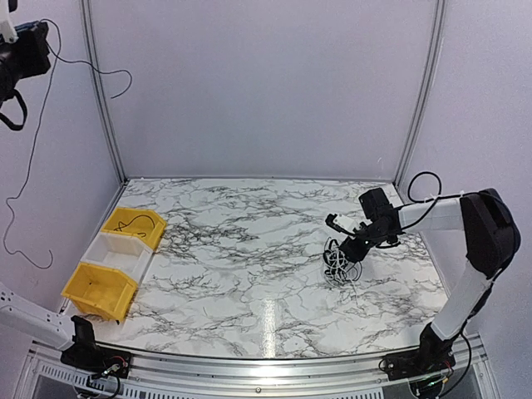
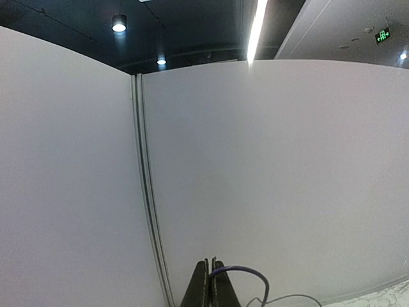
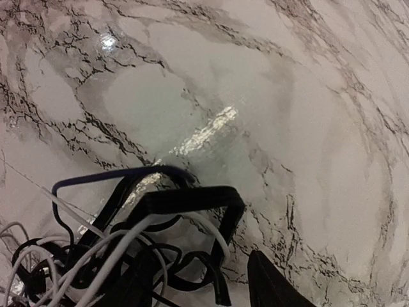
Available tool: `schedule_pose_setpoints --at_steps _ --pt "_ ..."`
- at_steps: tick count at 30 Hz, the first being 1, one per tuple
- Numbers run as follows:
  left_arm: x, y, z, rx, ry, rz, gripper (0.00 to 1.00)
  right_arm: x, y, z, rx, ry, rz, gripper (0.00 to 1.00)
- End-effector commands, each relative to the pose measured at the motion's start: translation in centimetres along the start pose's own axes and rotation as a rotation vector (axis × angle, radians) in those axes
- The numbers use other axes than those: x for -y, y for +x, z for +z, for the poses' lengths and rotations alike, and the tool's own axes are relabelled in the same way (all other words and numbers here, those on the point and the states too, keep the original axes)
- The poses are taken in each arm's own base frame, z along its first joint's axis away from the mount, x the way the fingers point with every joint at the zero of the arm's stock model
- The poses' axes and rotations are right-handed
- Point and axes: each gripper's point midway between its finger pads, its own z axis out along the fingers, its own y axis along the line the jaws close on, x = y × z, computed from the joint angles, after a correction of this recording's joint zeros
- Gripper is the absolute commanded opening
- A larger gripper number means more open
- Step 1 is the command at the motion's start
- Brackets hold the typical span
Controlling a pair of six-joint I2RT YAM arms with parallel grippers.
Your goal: Untangle the cables
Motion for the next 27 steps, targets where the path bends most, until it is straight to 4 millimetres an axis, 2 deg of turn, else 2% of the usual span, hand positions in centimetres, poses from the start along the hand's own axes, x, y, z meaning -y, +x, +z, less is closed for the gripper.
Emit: schedule_pose_setpoints --at_steps 1,7,12,17,20,27 --pt "0.1 1.5 -0.3 -0.029 -0.001 -0.026 0.0 0.7 -2.7 -4.1 0.07 0.029 -0.024 0.53" --pt "-0.4 1.8 -0.5 -0.05 -0.01 0.002 0.0 0.2 -6.8 -9.5 0.216 0.033 -0.066 0.62" --pt "0.6 2.6 -0.3 -0.068 -0.007 0.06 0.0 -1.7 -8.7 -12.0 0.337 -0.039 -0.07 0.63" --pt "2.8 4.2 0.5 -0.125 -0.031 0.216 0.0 -3.9 -8.4 -12.3 0.439 -0.107 -0.109 0.62" --pt "3.6 4.8 1.1 -0.164 -0.068 0.296 0.0 -4.2 -7.8 -11.9 0.44 -0.106 -0.123 0.61" --pt "1.7 4.6 2.6 -0.19 -0.182 0.306 0.0 -4.8 -6.5 -10.7 0.412 -0.131 -0.118 0.6"
